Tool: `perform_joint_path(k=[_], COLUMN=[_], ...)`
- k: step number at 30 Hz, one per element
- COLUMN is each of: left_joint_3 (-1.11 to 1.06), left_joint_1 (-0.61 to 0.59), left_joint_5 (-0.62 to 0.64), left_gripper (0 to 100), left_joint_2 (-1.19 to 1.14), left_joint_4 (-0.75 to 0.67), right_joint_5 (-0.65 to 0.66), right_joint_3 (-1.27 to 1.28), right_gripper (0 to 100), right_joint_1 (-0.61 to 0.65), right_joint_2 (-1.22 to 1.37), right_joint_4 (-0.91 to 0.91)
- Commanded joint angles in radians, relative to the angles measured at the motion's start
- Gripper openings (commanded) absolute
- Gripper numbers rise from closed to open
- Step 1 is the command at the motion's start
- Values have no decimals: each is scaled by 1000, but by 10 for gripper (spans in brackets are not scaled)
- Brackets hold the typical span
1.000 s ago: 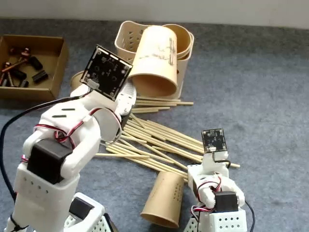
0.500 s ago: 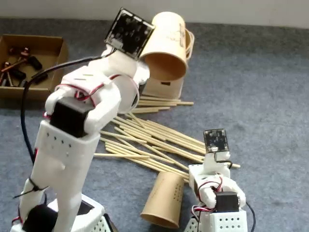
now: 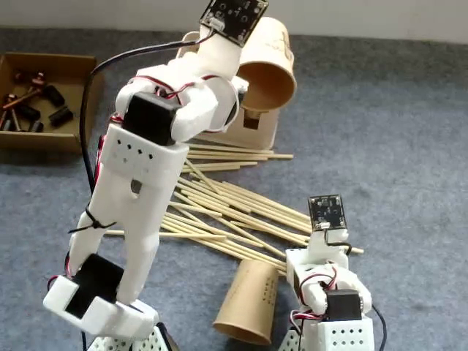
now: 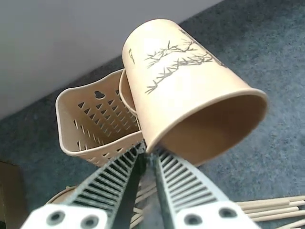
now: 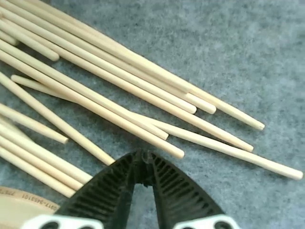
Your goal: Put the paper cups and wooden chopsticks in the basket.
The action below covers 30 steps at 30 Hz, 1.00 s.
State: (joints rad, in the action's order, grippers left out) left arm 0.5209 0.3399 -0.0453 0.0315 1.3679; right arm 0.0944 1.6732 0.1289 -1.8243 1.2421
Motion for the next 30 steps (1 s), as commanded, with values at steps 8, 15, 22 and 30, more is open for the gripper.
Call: perform_joint_path(k=[8, 15, 22, 30], left_joint_3=[87, 87, 102, 94], left_joint_1=[-51, -53, -44, -110], left_joint_5=[11, 11, 26, 109], left_gripper=[203, 203, 203, 204], left_joint_2=[-21, -25, -7, -12], left_joint_4=[-6, -44, -49, -153], right_joint_5=[9, 9, 9, 9], right_joint_3=[114, 114, 114, 114], right_gripper=[5, 5, 5, 5], right_joint_1=[-12, -12, -12, -12], right_joint_2=[-7, -7, -7, -7], right_joint_4=[-1, -1, -1, -1])
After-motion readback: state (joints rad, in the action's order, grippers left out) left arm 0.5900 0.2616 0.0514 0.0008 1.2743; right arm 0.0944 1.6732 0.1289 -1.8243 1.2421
